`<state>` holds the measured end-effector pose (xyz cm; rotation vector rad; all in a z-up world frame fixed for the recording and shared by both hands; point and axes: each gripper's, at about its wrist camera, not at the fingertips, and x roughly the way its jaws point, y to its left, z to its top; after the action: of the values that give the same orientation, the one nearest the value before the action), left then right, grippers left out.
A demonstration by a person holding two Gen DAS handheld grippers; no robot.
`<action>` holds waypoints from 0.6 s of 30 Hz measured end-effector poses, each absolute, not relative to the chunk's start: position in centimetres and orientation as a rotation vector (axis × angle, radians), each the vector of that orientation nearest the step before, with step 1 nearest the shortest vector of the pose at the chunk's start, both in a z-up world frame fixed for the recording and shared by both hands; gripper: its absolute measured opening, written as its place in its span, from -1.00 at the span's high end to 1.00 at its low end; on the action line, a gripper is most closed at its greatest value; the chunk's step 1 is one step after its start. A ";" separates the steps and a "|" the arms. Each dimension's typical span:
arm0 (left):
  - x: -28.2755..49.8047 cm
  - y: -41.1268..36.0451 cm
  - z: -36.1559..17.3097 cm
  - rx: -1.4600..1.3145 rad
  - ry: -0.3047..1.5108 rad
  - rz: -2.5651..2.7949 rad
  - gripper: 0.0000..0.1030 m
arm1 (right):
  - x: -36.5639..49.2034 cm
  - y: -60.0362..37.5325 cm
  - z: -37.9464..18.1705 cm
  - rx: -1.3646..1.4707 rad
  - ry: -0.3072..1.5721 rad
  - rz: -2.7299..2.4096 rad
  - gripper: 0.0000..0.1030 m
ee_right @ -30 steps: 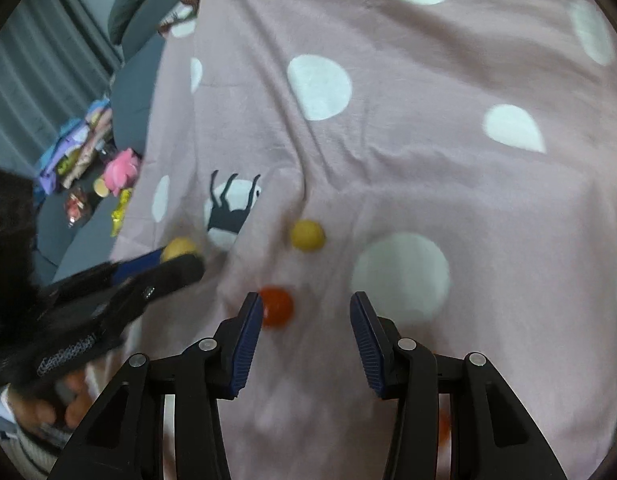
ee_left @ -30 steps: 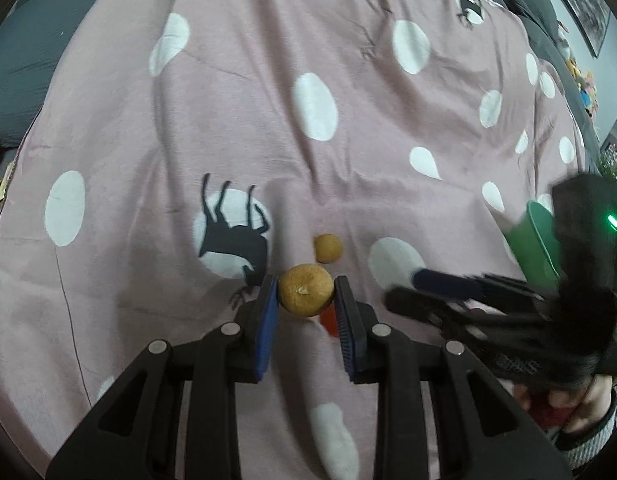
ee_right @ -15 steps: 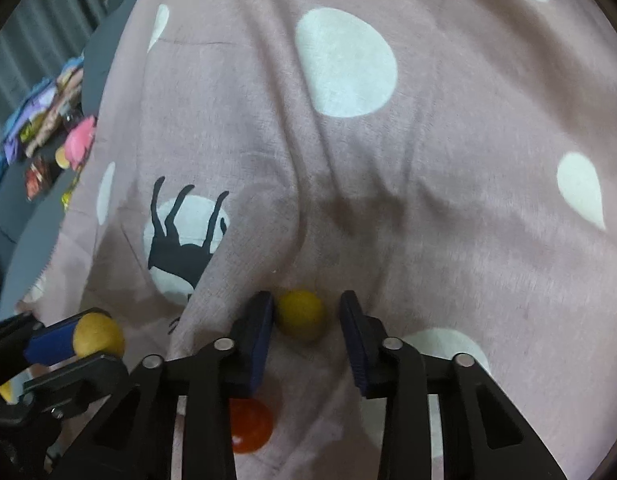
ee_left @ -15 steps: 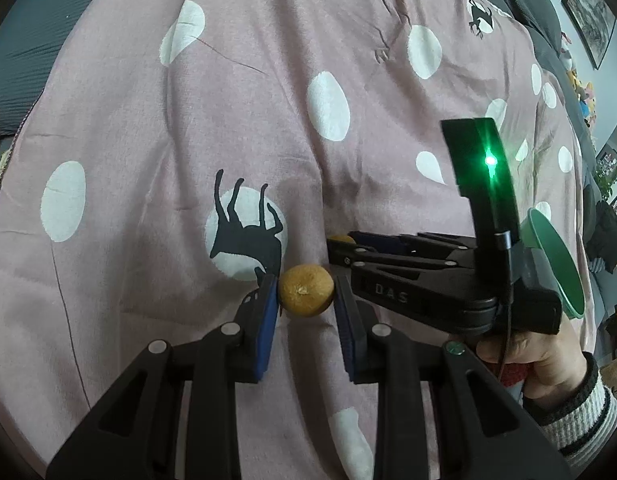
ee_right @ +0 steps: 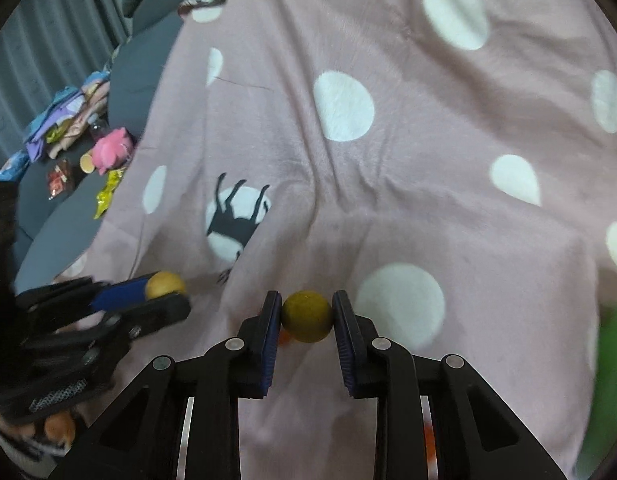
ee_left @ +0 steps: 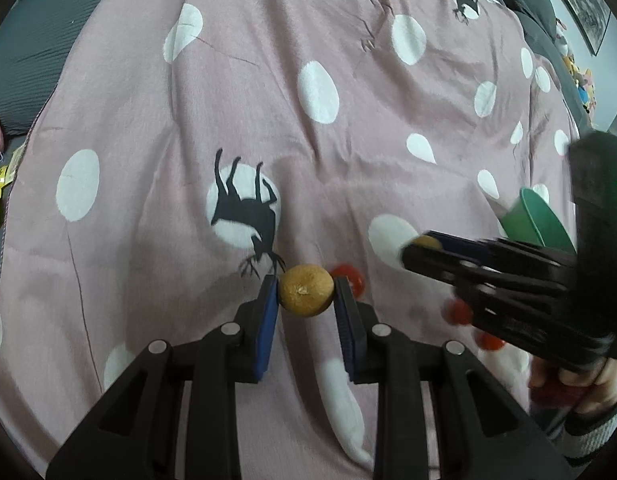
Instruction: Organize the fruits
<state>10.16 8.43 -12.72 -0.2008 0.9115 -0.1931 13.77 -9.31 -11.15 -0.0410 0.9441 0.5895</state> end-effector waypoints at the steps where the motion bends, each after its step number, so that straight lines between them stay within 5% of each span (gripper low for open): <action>1: 9.7 8.3 -12.7 -0.197 0.916 -0.194 0.47 | 12.9 -9.8 -10.9 -0.042 0.939 0.586 0.46; 18: 4.1 4.3 -11.5 -0.128 0.941 -0.245 0.47 | 4.0 -13.9 -9.3 -0.037 0.883 0.510 0.46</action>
<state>4.06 4.34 -11.51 -0.1277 0.9413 -0.2452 4.01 -13.89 -9.34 -0.0373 0.8831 0.5097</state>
